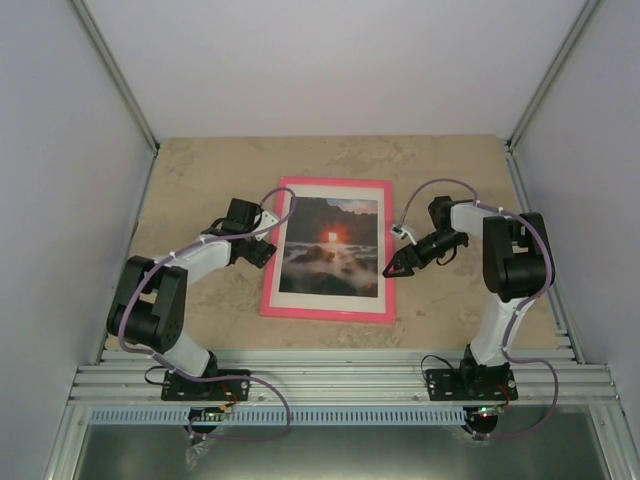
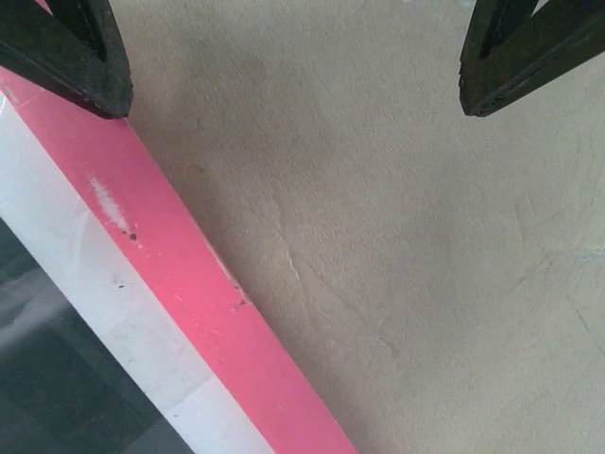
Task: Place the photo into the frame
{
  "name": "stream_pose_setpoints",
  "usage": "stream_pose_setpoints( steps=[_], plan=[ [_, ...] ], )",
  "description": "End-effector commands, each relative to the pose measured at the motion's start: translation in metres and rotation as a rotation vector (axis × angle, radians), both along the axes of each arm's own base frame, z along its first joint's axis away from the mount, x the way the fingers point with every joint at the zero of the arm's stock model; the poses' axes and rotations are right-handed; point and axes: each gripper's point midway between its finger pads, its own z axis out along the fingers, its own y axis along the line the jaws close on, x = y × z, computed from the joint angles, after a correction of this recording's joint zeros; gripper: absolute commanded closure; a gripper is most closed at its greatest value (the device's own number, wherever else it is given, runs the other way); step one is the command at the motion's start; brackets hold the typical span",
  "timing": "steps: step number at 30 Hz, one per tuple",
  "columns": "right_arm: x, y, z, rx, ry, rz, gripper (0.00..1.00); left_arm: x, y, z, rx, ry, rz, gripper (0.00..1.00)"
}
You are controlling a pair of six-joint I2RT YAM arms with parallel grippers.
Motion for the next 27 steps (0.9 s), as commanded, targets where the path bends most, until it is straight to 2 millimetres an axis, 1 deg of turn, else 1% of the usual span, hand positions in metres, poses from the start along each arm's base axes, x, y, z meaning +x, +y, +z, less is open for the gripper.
stream_pose_setpoints(
  steps=[1, 7, 10, 14, 16, 18, 20, 22, 27],
  plan=[
    [0.014, 0.001, -0.029, -0.046, -0.093, 0.028, 0.09, -0.05, -0.043, -0.024, -0.143, 0.187, -0.166, 0.03],
    [0.019, 0.0, -0.03, -0.061, -0.103, 0.023, 0.09, -0.061, -0.047, -0.022, -0.175, 0.206, -0.193, 0.04],
    [0.018, 0.0, -0.031, -0.058, -0.098, 0.022, 0.09, -0.065, -0.046, -0.021, -0.18, 0.205, -0.196, 0.05],
    [0.018, -0.001, -0.032, -0.065, -0.098, 0.018, 0.09, -0.068, -0.045, -0.021, -0.176, 0.205, -0.196, 0.05],
    [0.019, -0.002, -0.032, -0.07, -0.099, 0.015, 0.08, -0.066, -0.045, -0.018, -0.183, 0.197, -0.18, 0.05],
    [0.021, -0.005, -0.031, -0.075, -0.103, 0.008, 0.08, -0.065, -0.045, -0.011, -0.207, 0.193, -0.169, 0.05],
    [0.024, -0.009, -0.028, -0.076, -0.11, -0.007, 0.08, -0.062, -0.043, 0.001, -0.25, 0.184, -0.157, 0.05],
    [0.027, -0.013, -0.024, -0.073, -0.117, -0.022, 0.08, -0.064, -0.041, 0.011, -0.274, 0.174, -0.164, 0.05],
    [0.039, -0.018, -0.006, -0.066, -0.157, -0.054, 0.07, -0.066, -0.037, 0.033, -0.34, 0.154, -0.158, 0.03]
  ],
)
